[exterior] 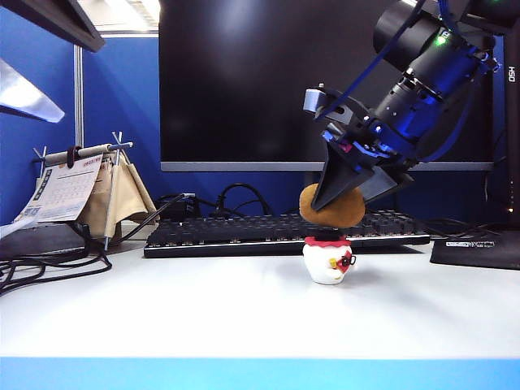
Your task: Place the kiwi on top of the doll with a flat head.
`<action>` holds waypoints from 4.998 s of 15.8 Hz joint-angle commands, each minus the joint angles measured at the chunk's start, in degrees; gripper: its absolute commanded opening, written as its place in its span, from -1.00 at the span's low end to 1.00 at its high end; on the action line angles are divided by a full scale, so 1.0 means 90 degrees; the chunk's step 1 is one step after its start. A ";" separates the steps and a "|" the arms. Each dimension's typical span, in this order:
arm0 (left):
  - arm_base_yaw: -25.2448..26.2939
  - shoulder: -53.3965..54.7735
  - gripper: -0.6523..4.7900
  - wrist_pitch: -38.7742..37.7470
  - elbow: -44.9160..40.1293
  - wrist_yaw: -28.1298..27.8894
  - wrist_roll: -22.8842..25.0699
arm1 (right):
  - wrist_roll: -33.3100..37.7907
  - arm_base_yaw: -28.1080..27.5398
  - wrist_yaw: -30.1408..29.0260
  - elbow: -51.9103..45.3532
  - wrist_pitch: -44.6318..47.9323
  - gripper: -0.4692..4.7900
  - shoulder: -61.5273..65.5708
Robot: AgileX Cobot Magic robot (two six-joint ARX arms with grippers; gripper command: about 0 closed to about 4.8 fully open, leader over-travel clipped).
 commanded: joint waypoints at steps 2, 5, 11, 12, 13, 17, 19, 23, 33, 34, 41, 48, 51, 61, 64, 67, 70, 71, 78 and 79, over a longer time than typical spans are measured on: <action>0.0000 -0.0007 1.00 0.0036 0.0012 0.0002 0.0002 | 0.0063 0.0007 -0.0022 0.0034 0.0172 -0.56 0.0022; 0.0000 -0.0007 1.00 0.0036 0.0012 0.0002 0.0002 | 0.0170 0.0007 -0.0041 0.0034 0.0097 -0.37 0.0187; 0.0000 -0.0007 1.00 0.0039 0.0012 0.0000 0.0012 | 0.0204 0.0007 -0.0070 0.0039 -0.0036 0.23 0.0211; 0.0000 -0.0007 1.00 0.0041 0.0012 0.0000 0.0027 | 0.0204 0.0007 -0.0070 0.0039 -0.0053 0.23 0.0211; 0.0000 -0.0007 1.00 0.0104 0.0012 0.0000 0.0032 | 0.0204 0.0007 -0.0070 0.0039 -0.0058 0.24 0.0206; 0.0000 -0.0007 1.00 0.0279 0.0012 -0.0002 0.0027 | 0.0228 0.0007 -0.0151 0.0044 -0.0056 0.47 0.0155; 0.0000 -0.0007 1.00 0.0284 0.0012 -0.0002 0.0027 | 0.0257 0.0007 -0.0199 0.0046 -0.0039 0.53 0.0073; 0.0000 -0.0007 1.00 0.0284 0.0012 0.0000 0.0024 | 0.0284 0.0007 -0.0216 0.0228 -0.0068 0.67 -0.0053; 0.0000 -0.0036 -0.69 0.0151 0.0015 -0.0738 0.0017 | 0.0580 -0.0002 -0.0398 0.0585 -0.0457 0.14 -0.1525; 0.0000 -0.0051 -0.78 0.0131 0.0015 -0.0959 0.0012 | 0.0653 -0.0002 -0.0396 0.0583 -0.0454 0.03 -0.1814; -0.0002 -0.0801 -0.78 0.1938 -0.0731 -0.2042 -0.0359 | 0.1540 -0.0002 0.1205 -0.1137 -0.0372 -0.43 -0.4721; 0.0000 -0.1008 -0.78 0.3167 -0.2239 -0.2594 -0.0622 | 0.2756 0.0012 0.2152 -0.4330 0.0852 -0.55 -0.7747; 0.0000 -0.1010 -0.78 0.3791 -0.2839 -0.2839 -0.0624 | 0.2764 0.0012 0.2195 -0.4894 0.0964 -0.67 -0.8471; 0.0000 -0.1008 -0.78 0.4452 -0.3534 -0.2458 -0.0821 | 0.2742 0.0012 0.2701 -0.6042 0.0503 -0.67 -0.8845; 0.0000 -0.1008 -0.78 0.4551 -0.3531 -0.1515 -0.0828 | 0.2715 0.0012 0.2603 -0.6239 0.0461 -0.68 -0.8845; 0.0000 -0.1001 -0.78 0.4435 -0.3548 -0.0580 -0.0823 | 0.2720 0.0012 0.1494 -0.6460 0.0432 -0.82 -0.8845; 0.0000 -0.1001 -0.78 0.4194 -0.3560 -0.0699 -0.0787 | 0.2718 0.0012 0.1292 -0.6564 0.0432 -0.82 -0.8845; 0.0000 -0.1001 -0.78 0.4124 -0.3568 -0.0899 -0.0789 | 0.2715 0.0012 0.1319 -0.6564 0.0440 -0.82 -0.8842; 0.0000 -0.1003 -0.78 0.3789 -0.3689 -0.1243 -0.0835 | 0.2725 0.0012 0.1307 -0.6567 0.0435 -0.82 -0.8842; 0.0000 -0.1003 -0.78 0.3793 -0.3689 -0.1243 -0.0835 | 0.2720 0.0012 0.1304 -0.6564 0.0435 -0.82 -0.8842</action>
